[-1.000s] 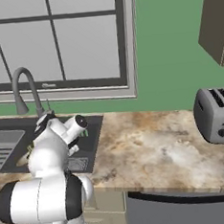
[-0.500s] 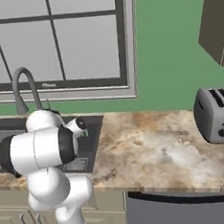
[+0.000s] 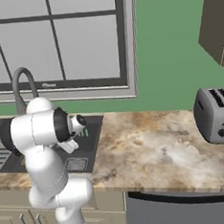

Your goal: Pick the broccoli from the cabinet and place it in the bowl. Then pick the bowl and place it in the sink. Then turn on the sink facuet.

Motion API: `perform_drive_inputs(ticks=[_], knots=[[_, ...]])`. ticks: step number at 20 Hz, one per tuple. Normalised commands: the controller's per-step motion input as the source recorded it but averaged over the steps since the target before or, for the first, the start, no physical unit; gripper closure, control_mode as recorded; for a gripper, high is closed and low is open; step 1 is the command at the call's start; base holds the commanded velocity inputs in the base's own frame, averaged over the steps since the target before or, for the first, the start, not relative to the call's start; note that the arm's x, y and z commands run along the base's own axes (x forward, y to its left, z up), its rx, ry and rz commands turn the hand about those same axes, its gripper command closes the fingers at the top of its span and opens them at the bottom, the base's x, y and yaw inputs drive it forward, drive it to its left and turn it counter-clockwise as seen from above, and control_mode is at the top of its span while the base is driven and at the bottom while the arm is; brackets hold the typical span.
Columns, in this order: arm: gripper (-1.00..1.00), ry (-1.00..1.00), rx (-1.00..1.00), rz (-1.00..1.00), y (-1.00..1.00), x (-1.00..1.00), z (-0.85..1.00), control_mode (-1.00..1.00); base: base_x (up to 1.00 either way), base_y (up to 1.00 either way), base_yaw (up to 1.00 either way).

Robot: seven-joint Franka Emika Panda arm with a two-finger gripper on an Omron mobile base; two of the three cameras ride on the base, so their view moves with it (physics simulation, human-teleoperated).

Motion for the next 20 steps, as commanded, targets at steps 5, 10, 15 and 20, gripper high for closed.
perform_drive_inputs(ticks=[5,10,15,20], knots=[[1.00,-0.09,0.00,0.09,0.13,-0.06,-0.50,-1.00,0.00,0.00,0.00],[1.00,-0.08,0.00,0.10,0.07,-0.04,-0.58,-1.00,0.00,0.00,0.00],[1.00,-0.05,0.00,0.04,0.02,0.18,-0.60,-1.00,0.00,0.00,0.00],[1.00,-0.11,0.00,0.03,0.06,0.19,-0.62,-1.00,0.00,0.00,0.00]])
